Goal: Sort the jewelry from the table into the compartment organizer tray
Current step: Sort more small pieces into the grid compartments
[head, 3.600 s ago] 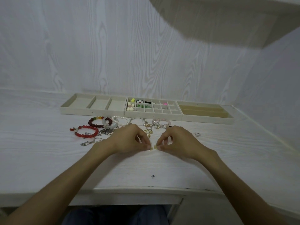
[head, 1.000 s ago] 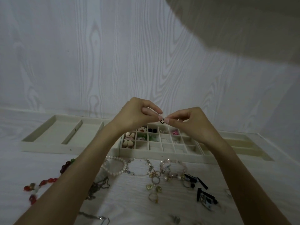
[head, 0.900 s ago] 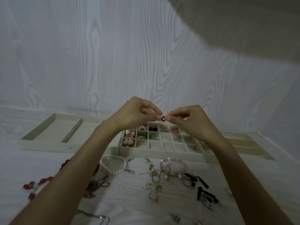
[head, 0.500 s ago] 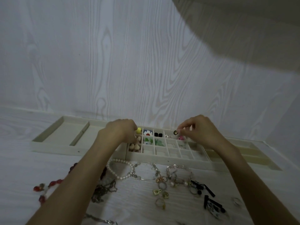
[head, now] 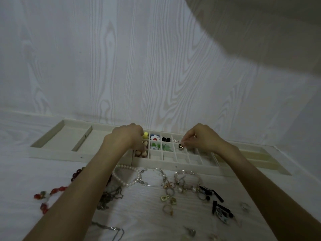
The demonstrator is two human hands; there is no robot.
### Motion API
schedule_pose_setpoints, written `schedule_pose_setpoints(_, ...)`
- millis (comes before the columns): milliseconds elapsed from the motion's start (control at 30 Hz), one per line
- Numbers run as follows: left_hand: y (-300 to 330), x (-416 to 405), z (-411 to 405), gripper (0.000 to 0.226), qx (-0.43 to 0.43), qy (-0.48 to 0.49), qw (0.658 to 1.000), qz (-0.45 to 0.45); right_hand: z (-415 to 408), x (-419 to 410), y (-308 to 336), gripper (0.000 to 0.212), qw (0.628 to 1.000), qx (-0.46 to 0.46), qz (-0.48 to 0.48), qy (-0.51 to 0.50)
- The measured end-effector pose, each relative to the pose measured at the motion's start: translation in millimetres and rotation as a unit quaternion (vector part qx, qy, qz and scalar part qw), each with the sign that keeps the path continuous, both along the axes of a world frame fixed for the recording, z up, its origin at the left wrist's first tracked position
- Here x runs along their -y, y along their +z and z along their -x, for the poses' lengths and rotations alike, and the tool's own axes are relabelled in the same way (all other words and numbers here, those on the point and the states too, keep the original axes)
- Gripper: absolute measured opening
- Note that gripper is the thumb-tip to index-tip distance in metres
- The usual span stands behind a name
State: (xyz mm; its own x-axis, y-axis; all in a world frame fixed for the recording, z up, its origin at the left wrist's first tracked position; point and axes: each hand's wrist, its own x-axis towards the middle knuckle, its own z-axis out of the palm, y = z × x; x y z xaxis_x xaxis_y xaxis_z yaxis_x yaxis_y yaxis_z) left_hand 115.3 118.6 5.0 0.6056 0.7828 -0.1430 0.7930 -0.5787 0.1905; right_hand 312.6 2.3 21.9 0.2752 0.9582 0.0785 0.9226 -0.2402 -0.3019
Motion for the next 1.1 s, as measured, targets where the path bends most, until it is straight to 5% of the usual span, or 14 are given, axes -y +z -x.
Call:
schedule_pose_setpoints(600, 1, -1, 0, 0.059, 0.007, 0.002, 1.0, 0.006, 9, -13, -11, 0.013, 0.999, 0.033, 0.039, 0.017)
schedule_pose_setpoints(733, -2, -4, -1, 0.032, 0.009, 0.003, 1.0, 0.005, 8, -14, -11, 0.015, 0.998, 0.019, 0.051, 0.013)
schedule_pose_setpoints(867, -1, -6, -1, 0.029, 0.006, -0.004, 1.0, 0.001, 9, -12, -10, 0.016, 0.998, 0.007, 0.055, 0.011)
schedule_pose_setpoints(1100, 24, 3, 9, 0.065, 0.035, -0.015, 0.999, 0.018, 14, 16, 13, 0.015, 1.0, 0.007, 0.009, -0.006)
